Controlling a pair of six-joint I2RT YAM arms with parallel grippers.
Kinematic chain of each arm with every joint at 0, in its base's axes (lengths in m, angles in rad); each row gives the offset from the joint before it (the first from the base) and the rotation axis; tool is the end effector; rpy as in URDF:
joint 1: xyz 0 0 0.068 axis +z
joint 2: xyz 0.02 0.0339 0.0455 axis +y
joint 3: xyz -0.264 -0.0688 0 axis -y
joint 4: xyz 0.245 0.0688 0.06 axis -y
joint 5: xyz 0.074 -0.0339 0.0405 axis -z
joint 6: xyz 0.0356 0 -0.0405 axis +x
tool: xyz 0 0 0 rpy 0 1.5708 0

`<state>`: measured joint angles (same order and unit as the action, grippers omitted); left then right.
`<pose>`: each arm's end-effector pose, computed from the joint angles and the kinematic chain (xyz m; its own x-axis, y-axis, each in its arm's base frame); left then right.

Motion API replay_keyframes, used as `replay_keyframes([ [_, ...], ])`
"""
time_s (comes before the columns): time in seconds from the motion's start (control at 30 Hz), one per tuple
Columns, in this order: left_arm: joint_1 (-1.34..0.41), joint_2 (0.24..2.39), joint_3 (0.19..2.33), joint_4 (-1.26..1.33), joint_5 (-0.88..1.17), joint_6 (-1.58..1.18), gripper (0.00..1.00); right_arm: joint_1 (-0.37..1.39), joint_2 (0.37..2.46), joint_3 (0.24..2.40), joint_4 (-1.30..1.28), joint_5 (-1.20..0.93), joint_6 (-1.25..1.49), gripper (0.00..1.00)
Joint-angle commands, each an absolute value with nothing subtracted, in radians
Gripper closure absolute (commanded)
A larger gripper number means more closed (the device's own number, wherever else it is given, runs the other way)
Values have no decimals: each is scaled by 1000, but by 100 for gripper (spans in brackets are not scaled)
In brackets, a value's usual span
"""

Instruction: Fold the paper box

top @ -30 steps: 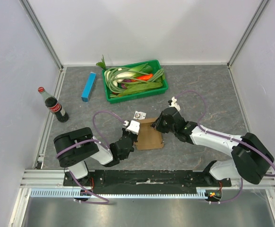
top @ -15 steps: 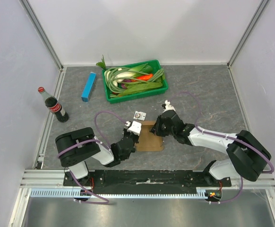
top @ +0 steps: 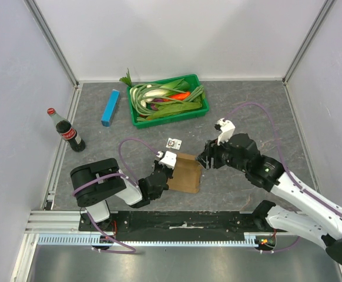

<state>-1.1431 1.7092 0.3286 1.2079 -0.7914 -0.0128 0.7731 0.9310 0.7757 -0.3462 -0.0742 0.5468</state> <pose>0.1306 -0.2254 0.1287 -0.0757 0.1445 -0.9866 0.3479 0.9311 0.1096 0.1483 0.1484 0.2940 -0.6802 0.0608 -0.7305 -0.4557 0.7455 0.4864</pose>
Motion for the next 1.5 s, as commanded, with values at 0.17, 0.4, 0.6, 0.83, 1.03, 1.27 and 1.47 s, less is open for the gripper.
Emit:
replay_keyframes([
  [0.17, -1150, 1730, 333, 1285, -788, -35, 96, 724, 955, 572, -306, 153, 433, 41],
  [0.4, -1149, 1721, 334, 1285, -781, -26, 96, 732, 1022, 548, -200, 71, 431, 56],
  [0.6, -1150, 1721, 337, 1285, -776, -32, 96, 758, 1077, 456, 35, 29, 387, 53],
  [0.83, -1150, 1717, 333, 1282, -778, -35, 96, 818, 1098, 376, 254, 144, 311, 48],
  [1.03, -1150, 1694, 331, 1256, -769, -52, 96, 850, 1117, 354, 366, 276, 269, 51],
  [1.27, -1150, 1671, 337, 1223, -750, -67, 96, 867, 1161, 290, 551, 330, 232, 55],
  [1.47, -1150, 1667, 350, 1206, -733, -78, 96, 879, 1255, 284, 670, 374, 207, 63],
])
